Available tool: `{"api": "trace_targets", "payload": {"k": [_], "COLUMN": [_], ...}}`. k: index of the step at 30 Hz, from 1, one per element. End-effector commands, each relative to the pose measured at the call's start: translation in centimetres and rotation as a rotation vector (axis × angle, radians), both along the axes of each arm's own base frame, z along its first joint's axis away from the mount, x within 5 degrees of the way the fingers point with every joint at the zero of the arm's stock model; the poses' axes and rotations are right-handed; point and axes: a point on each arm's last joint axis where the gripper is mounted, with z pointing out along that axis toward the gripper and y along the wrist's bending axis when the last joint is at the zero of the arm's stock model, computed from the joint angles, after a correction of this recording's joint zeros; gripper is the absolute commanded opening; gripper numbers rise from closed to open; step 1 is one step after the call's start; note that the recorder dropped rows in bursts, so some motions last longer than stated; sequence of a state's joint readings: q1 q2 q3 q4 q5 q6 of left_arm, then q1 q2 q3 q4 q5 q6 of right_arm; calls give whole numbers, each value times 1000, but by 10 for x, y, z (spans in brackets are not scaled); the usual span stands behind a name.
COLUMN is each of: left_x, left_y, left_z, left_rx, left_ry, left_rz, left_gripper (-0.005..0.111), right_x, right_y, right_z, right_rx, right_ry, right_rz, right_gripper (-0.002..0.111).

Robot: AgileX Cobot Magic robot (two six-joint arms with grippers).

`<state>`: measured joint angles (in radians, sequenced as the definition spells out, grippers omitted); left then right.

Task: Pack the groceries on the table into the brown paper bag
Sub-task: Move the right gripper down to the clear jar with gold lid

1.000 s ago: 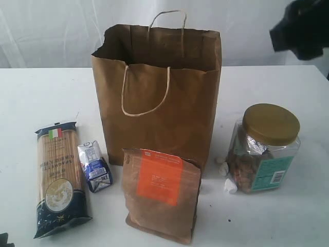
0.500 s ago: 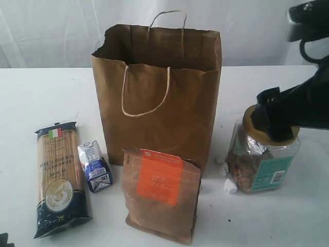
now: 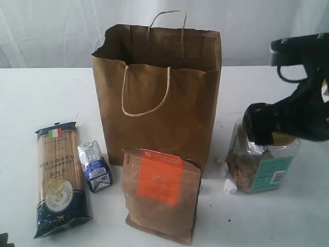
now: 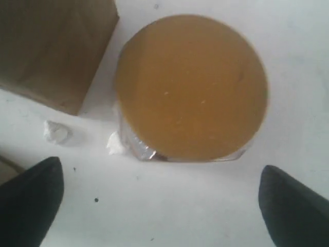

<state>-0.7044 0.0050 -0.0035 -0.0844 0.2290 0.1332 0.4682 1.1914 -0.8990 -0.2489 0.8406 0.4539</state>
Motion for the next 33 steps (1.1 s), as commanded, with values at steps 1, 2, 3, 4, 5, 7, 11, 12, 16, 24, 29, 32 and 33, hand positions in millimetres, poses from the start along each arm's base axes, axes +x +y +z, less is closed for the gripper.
{"api": "trace_targets", "payload": {"k": [1, 2, 3, 4, 5, 7, 11, 12, 16, 24, 29, 32, 33], "left_x": [-1, -1, -1, -1, -1, -1, -1, -1, -1, -1, -1, -1, -1], "left_y": [0, 0, 0, 0, 0, 0, 0, 0, 0, 0, 0, 0, 0], "left_z": [-1, -1, -1, -1, -1, -1, -1, -1, -1, -1, -1, -1, -1], "left_rx": [0, 0, 0, 0, 0, 0, 0, 0, 0, 0, 0, 0, 0], "left_ry": [4, 4, 4, 4, 4, 4, 4, 4, 4, 4, 4, 4, 4], "left_rz": [-7, -7, -7, -7, -7, -7, -7, -7, -7, -7, -7, -7, -7], "left_gripper": [21, 21, 21, 21, 21, 21, 21, 21, 21, 21, 21, 21, 21], "right_x": [-20, -24, -33, -37, -45, -55, -64, -66, -66, -68, -70, -70, -71], "right_y": [6, 5, 2, 0, -4, -9, -13, -16, -29, -28, -28, -27, -27], "right_z": [-27, -34, -48, -54, -63, -75, -92, -98, -110, -118, -125, -129, -130], "right_rx": [48, 65, 83, 89, 99, 105, 118, 114, 131, 171, 185, 182, 173], "right_ry": [-28, -33, -53, -63, -80, -107, -170, -178, -204, -322, -347, -328, -321], "right_rz": [81, 87, 105, 113, 125, 146, 199, 204, 135, 198, 222, 223, 230], "right_gripper": [95, 95, 95, 95, 95, 95, 95, 95, 90, 90, 95, 96, 96]}}
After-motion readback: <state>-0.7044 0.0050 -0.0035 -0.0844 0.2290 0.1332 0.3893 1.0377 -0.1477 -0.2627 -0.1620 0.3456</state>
